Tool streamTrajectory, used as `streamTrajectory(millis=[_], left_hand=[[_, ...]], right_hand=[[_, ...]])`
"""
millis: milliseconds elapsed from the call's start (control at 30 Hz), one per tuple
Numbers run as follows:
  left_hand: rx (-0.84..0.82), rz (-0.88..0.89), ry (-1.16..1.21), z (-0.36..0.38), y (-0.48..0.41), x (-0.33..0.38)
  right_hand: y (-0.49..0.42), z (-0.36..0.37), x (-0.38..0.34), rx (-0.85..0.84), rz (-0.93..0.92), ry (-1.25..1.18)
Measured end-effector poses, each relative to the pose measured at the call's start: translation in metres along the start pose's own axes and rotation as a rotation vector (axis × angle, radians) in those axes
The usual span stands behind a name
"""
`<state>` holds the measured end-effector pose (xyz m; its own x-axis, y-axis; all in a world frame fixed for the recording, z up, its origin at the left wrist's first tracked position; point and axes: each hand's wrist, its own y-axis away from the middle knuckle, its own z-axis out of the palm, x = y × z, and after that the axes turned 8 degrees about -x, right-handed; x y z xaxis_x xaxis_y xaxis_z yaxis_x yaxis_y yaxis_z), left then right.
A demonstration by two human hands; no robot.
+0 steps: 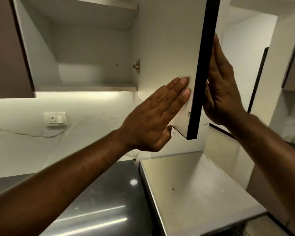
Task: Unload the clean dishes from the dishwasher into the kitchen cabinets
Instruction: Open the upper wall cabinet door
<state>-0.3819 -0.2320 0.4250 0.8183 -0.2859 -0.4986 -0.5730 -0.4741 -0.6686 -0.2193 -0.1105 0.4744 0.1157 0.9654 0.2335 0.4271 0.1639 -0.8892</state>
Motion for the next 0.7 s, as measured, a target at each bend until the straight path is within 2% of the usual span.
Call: streamTrajectory(millis=[167, 367, 567, 700], left_hand=[[-0.006, -0.008, 0.063, 0.035, -0.036, 0.013], [-0.046, -0.050, 0.200, 0.066, -0.073, 0.034], [0.102, -0.157, 0.218, 0.093, -0.085, 0.046], [0.151, -0.233, 0.242, 0.098, -0.084, 0.054]], right_hand=[[0.030, -0.026, 0.035, -0.013, 0.050, 0.057], [0.063, -0.043, 0.067, -0.027, 0.179, -0.016], [0.080, -0.044, 0.077, -0.135, 0.206, -0.032], [0.084, -0.038, 0.068, -0.121, 0.257, -0.125]])
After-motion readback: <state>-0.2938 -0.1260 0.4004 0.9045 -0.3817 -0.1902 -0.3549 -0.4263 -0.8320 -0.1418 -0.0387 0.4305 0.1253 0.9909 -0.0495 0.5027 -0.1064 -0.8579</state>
